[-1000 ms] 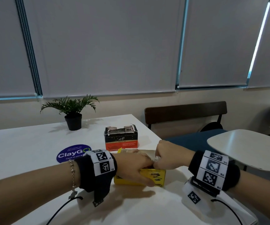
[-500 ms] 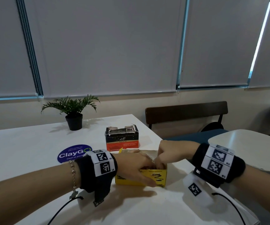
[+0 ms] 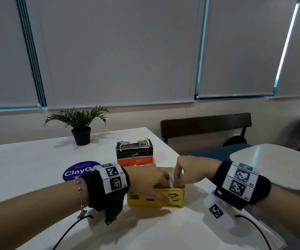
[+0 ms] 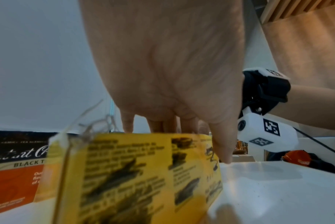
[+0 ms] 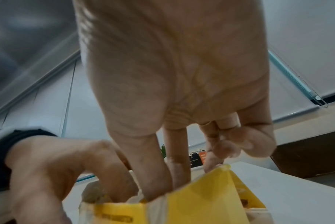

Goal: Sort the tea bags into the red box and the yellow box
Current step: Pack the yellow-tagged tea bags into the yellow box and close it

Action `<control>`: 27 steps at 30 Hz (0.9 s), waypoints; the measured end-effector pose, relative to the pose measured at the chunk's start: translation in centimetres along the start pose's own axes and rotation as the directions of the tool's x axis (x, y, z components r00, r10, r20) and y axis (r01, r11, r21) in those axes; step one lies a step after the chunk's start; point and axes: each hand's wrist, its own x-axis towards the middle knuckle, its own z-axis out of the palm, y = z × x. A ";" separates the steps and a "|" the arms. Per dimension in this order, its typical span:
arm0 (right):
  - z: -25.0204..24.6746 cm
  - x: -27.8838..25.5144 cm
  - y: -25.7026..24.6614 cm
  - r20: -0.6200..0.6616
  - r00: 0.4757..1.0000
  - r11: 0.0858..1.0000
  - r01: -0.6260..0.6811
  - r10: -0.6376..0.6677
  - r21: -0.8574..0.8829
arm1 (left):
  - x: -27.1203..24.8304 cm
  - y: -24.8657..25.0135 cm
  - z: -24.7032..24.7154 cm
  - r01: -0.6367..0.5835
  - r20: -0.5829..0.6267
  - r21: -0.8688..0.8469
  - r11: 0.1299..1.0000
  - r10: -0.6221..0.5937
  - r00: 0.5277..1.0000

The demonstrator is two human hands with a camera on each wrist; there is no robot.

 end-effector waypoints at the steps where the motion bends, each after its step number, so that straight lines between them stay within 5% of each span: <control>1: -0.1 0.0 0.0 -0.007 1.000 1.000 0.003 -0.003 -0.007 | 0.0 0.0 -0.1 -0.004 -0.005 -0.012 1.000 0.004 1.000; 5: -0.4 -0.1 0.3 -0.045 0.999 1.000 0.003 -0.003 0.012 | -0.6 -0.3 -0.4 -0.053 -0.123 -0.078 0.996 0.043 0.991; 11: -0.9 -0.8 1.5 -0.140 0.990 0.980 0.037 -0.009 0.196 | -1.2 -0.8 -1.0 0.020 -0.277 -0.235 0.972 -0.086 0.957; 21: 0.1 -1.0 1.7 0.010 1.000 0.998 -0.006 0.005 0.061 | -0.7 0.1 0.3 -0.067 -0.193 -0.063 0.996 0.053 0.980; 24: 0.0 -1.0 1.7 0.030 1.000 0.999 0.003 -0.004 0.046 | -1.5 -0.4 -0.6 -0.050 -0.233 -0.193 0.980 0.004 0.973; 27: -0.3 -1.0 2.1 -0.021 1.000 0.991 0.018 -0.015 0.133 | -3.1 -1.8 -1.9 -0.017 -0.405 -0.434 0.901 -0.179 0.897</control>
